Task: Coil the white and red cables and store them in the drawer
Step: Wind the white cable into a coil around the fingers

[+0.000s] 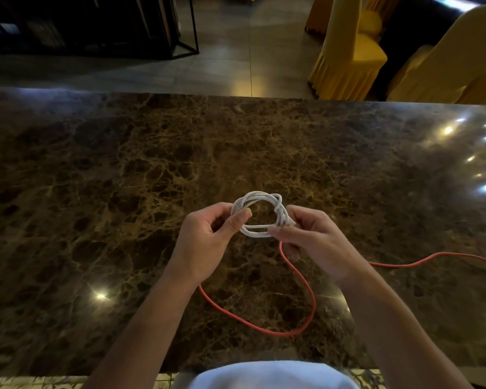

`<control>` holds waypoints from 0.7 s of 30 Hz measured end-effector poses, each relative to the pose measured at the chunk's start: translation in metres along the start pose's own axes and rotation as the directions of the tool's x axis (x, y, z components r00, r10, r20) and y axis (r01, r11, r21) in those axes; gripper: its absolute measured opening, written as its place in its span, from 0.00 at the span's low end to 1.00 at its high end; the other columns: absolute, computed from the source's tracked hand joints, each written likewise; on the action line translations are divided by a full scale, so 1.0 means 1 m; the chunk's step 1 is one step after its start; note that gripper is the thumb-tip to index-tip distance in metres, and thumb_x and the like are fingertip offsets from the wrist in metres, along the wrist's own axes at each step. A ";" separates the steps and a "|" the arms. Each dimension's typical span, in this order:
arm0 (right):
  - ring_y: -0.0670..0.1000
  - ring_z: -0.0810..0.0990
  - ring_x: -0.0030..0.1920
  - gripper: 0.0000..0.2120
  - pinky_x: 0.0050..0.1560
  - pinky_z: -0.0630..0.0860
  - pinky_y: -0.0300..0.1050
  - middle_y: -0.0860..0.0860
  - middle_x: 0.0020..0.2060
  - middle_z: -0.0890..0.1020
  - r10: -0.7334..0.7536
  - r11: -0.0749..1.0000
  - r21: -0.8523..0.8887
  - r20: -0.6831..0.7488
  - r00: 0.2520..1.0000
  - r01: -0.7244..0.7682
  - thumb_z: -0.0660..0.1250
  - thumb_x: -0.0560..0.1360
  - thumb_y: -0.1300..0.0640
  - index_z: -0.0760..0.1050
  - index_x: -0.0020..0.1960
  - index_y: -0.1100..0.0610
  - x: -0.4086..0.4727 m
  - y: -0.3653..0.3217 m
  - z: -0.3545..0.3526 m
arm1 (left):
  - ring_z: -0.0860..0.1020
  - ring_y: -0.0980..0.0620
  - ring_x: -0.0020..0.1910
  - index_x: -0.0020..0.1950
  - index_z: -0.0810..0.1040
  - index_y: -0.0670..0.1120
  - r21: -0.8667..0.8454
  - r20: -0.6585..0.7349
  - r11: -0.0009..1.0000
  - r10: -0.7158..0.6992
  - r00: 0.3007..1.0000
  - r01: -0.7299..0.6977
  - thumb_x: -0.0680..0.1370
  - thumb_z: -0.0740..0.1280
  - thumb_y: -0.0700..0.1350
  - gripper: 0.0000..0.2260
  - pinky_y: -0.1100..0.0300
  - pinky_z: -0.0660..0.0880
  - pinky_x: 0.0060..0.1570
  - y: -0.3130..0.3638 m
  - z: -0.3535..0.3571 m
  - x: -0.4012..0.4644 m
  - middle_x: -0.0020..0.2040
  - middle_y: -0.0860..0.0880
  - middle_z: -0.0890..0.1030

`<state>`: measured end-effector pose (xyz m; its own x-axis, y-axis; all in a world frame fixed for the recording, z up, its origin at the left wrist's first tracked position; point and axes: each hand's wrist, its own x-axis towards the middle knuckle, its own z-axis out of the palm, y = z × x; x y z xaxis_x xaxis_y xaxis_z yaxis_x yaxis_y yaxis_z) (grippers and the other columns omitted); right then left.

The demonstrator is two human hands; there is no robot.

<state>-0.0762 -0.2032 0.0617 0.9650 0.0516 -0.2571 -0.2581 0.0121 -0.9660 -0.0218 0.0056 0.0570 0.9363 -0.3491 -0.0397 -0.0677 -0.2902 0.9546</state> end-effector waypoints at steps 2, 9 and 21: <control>0.53 0.69 0.30 0.16 0.32 0.68 0.49 0.53 0.30 0.69 0.013 0.999 -0.033 -0.058 0.998 -0.015 0.74 0.78 0.60 0.70 0.41 0.67 0.001 0.003 0.005 | 0.80 0.58 0.35 0.52 0.84 0.50 0.078 -0.038 0.996 0.044 0.998 -0.041 0.80 0.67 0.56 0.12 0.69 0.74 0.34 -0.006 0.000 -0.002 0.35 0.56 0.82; 0.51 0.76 0.32 0.12 0.36 0.73 0.53 0.48 0.30 0.78 -0.055 0.956 -0.292 -0.071 0.996 0.032 0.72 0.80 0.50 0.79 0.44 0.58 0.001 0.001 0.019 | 0.82 0.59 0.39 0.56 0.84 0.49 0.149 -0.113 0.988 0.055 0.992 -0.037 0.82 0.66 0.56 0.13 0.67 0.77 0.36 -0.015 -0.006 -0.006 0.39 0.56 0.83; 0.50 0.82 0.38 0.05 0.39 0.79 0.43 0.52 0.37 0.85 0.014 0.996 -0.091 -0.056 0.998 -0.019 0.73 0.79 0.59 0.84 0.54 0.57 0.011 0.001 0.029 | 0.81 0.45 0.36 0.59 0.82 0.53 -0.102 -0.005 0.993 -0.063 0.998 0.062 0.82 0.66 0.53 0.10 0.50 0.80 0.37 -0.022 -0.024 -0.031 0.43 0.45 0.84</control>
<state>-0.0674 -0.1739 0.0590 0.9624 -0.0038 -0.2718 -0.2712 -0.0798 -0.9592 -0.0409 0.0438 0.0438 0.9405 -0.3253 -0.0982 0.0262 -0.2186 0.9755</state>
